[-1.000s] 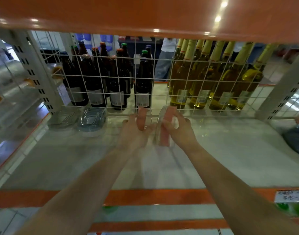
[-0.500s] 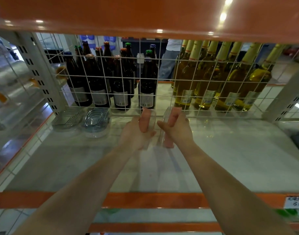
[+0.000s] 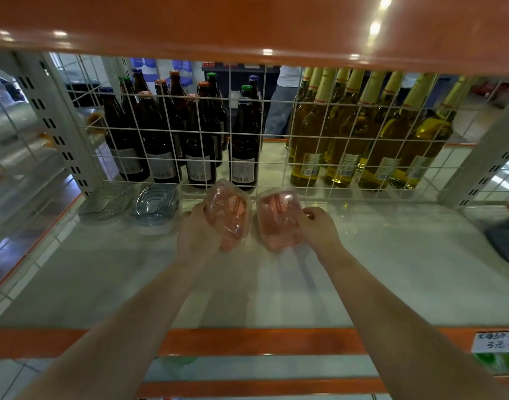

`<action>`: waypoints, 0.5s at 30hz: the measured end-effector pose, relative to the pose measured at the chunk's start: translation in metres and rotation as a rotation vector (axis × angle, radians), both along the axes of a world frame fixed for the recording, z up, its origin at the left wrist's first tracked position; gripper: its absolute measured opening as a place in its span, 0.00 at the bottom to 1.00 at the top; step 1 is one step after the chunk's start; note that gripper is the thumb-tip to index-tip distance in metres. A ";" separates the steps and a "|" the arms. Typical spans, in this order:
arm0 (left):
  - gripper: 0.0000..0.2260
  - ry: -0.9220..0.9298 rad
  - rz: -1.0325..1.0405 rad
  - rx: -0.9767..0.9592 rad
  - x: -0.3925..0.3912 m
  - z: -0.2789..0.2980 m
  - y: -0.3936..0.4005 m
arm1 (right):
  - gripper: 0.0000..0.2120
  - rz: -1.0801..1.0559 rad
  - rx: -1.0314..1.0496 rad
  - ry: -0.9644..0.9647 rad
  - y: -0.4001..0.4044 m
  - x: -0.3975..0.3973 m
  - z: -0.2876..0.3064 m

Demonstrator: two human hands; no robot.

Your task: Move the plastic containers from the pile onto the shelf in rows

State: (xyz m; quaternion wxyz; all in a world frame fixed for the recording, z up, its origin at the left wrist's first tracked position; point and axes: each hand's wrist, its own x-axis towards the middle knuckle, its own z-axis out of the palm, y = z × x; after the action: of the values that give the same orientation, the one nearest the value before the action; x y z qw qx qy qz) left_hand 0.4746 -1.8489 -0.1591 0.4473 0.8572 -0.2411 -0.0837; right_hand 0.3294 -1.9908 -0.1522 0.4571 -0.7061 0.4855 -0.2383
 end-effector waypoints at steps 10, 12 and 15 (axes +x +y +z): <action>0.25 -0.311 -0.189 0.276 -0.012 -0.010 0.006 | 0.26 0.207 -0.160 0.161 0.000 0.005 -0.013; 0.22 -0.356 -0.246 0.305 -0.013 -0.009 0.008 | 0.26 0.243 -0.171 0.191 0.002 0.007 -0.010; 0.24 -0.406 -0.304 0.358 -0.007 -0.007 0.011 | 0.18 0.291 -0.180 0.179 0.008 0.011 0.000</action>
State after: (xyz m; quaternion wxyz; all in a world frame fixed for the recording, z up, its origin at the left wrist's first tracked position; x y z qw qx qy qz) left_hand 0.4673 -1.8375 -0.1658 0.2142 0.8756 -0.4325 -0.0181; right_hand 0.3405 -1.9825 -0.1519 0.3765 -0.8252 0.3940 -0.1484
